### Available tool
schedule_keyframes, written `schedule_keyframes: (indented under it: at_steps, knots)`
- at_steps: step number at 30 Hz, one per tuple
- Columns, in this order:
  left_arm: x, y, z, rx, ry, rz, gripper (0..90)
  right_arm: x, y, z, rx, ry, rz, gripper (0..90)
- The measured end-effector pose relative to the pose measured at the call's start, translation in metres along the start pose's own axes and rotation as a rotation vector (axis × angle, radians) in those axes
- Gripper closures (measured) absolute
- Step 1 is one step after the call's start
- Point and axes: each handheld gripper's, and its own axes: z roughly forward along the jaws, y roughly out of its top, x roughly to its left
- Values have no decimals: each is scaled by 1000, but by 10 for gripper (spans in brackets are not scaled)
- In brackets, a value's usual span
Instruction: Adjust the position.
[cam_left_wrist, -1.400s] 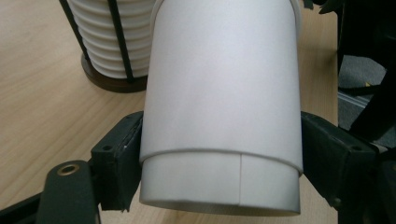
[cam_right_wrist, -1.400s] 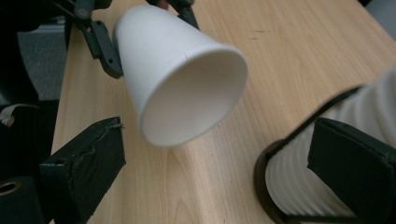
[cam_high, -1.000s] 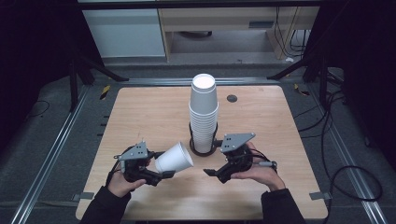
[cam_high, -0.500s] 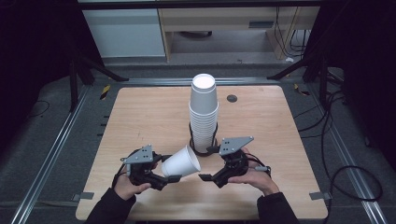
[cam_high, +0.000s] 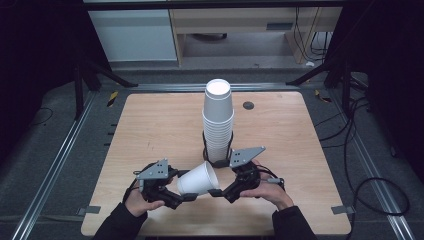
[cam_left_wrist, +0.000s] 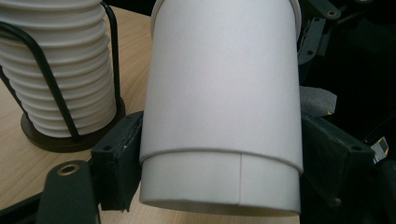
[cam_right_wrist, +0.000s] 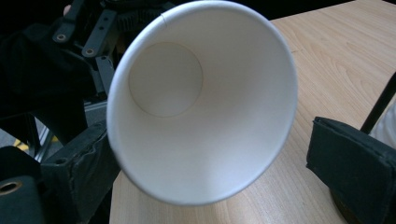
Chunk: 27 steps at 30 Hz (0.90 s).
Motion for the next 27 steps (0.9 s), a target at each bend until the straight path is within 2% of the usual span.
schedule_keyframes:
  at_steps: [17, 20, 23, 27]
  knots:
    - [-5, 0, 6, 20, -49, 23, 212, 2, -2, 14, 7, 101, -2, 51]
    - [-5, 0, 6, 27, -49, 23, 212, 2, -4, 16, 12, 111, -5, 59]
    - [-4, -1, 6, 32, -50, 21, 211, 0, -6, 17, 12, 130, 14, 70]
    - [-4, -1, 6, 32, -49, 21, 207, -1, -6, 16, 13, 132, 14, 75]
